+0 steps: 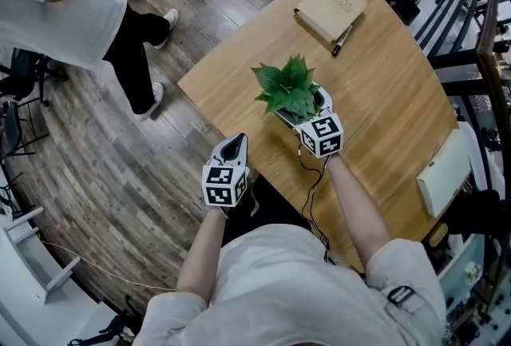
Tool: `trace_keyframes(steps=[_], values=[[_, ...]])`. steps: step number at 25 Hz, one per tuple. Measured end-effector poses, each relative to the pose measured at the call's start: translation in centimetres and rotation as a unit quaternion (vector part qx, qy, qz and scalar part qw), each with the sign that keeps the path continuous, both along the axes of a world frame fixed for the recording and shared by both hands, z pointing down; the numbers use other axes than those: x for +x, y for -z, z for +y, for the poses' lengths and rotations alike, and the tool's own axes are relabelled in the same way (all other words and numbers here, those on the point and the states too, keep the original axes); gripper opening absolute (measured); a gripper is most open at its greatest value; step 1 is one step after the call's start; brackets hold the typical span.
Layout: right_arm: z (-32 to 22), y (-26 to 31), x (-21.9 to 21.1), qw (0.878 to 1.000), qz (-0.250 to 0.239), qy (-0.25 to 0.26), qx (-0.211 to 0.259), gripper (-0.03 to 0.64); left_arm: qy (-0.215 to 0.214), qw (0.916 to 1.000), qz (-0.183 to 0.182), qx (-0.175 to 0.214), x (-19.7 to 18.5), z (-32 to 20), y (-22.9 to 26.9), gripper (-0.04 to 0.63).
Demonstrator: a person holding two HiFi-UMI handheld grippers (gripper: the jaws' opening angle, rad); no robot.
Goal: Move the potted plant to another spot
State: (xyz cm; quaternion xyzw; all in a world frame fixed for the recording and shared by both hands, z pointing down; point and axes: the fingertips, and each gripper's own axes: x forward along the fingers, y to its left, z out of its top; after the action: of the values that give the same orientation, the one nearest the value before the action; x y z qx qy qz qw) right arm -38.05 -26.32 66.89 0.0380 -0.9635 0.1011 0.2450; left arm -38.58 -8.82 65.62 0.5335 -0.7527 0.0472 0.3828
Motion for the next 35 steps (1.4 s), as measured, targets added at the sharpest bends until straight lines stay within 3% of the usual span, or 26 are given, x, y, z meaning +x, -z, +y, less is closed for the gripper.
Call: trace_keyframes(steps=[19, 35], values=[[1.6, -0.4, 5.3, 0.997, 0.026, -0.072, -0.014, 0.52, -0.057, 0.9982, 0.016, 0.007, 1.6, -1.0, -0.3, 0.012], [4.6, -0.3, 14.0, 0.983, 0.056, -0.174, -0.026, 0.188, -0.152, 0.9879, 0.03, 0.013, 5.9, -4.8, -0.5, 0.012]])
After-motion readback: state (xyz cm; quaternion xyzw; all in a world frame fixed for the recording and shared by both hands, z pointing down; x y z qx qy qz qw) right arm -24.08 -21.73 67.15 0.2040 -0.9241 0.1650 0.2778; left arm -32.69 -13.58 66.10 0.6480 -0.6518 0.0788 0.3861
